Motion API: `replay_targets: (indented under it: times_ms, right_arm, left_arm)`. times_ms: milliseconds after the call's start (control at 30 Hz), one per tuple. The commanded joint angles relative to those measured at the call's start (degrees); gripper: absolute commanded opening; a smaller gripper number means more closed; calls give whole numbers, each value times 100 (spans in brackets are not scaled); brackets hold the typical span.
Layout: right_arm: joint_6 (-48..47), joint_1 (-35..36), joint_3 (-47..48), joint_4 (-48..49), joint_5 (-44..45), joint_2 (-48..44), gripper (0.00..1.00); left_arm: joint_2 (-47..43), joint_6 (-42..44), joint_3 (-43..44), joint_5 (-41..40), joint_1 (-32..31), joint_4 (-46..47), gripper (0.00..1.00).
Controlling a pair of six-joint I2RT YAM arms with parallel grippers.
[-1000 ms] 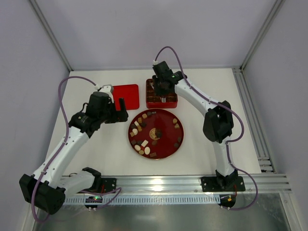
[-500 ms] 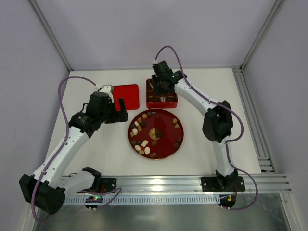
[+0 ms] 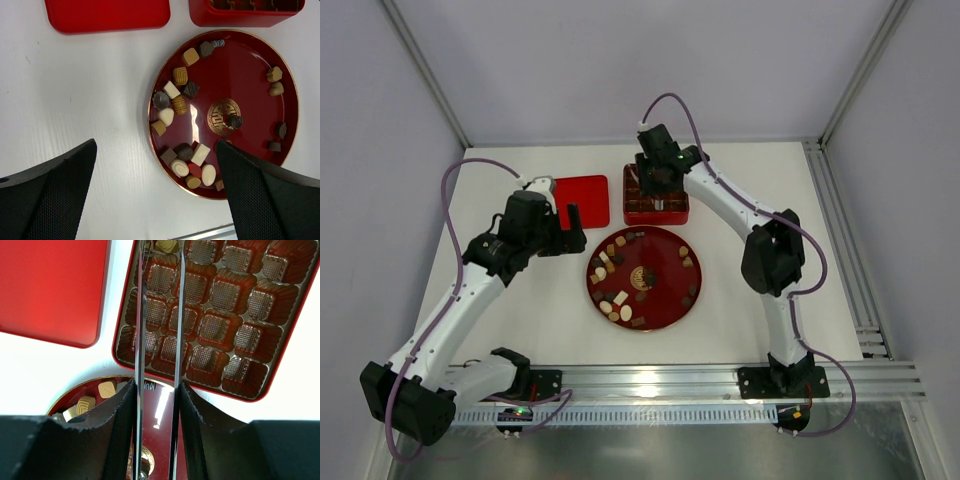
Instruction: Pack the chocolate
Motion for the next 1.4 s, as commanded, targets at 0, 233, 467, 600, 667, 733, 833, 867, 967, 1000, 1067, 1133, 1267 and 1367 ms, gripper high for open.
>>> replay_targets:
  times_ms: [0,233,467,600,667,733,833,867,967,1000,1067,1133,1267,1367]
  right_arm:
    - [32,48,-26,77,53,-749,41]
    - [138,434,-1432,306,133,-1917,40]
    - [489,1339,-2997,464,335,-3078,40]
    - [761,1805,-3559,526,274,-3394,40]
    - [885,1990,-3683,639,247,-3465,41]
    - [911,2069,-3798,693,177,-3413,41]
    - [911,2219,-3754,710,168,-3272,40]
    - [894,2262,-3746,719,151,-3185,40]
    - [876,2298,-3719,781,89,-3000,39]
    - [867,2307,-3693,789,71,-2965,39]
    - [833,2316,-3614,798,54,-2842,36]
    - [815,2324,-3535,763,54,-2762,36]
    - [806,2360,-3499,745,71,-2692,36]
    - [797,2368,-3508,745,54,-2648,36]
  left_arm:
    - [-15,43,140,-36,-7,132,100]
    - [-59,60,202,-89,-7,79,100]
    - [-129,78,413,-124,-7,-88,100]
    - [-155,69,492,-159,-15,-176,100]
    - [-182,52,483,-159,-15,-176,100]
    - [-182,25,474,-150,-7,-185,100]
    - [-182,8,483,-150,-7,-202,100]
    - [-182,8,492,-142,-15,-202,100]
    - [-199,25,501,-177,-7,-220,100]
    - [-199,25,501,-194,-15,-237,100]
    - [-190,34,492,-203,-15,-246,100]
    - [-190,34,492,-203,-7,-246,100]
    - [-199,60,483,-221,-7,-255,100]
    - [-182,78,483,-221,-7,-255,100]
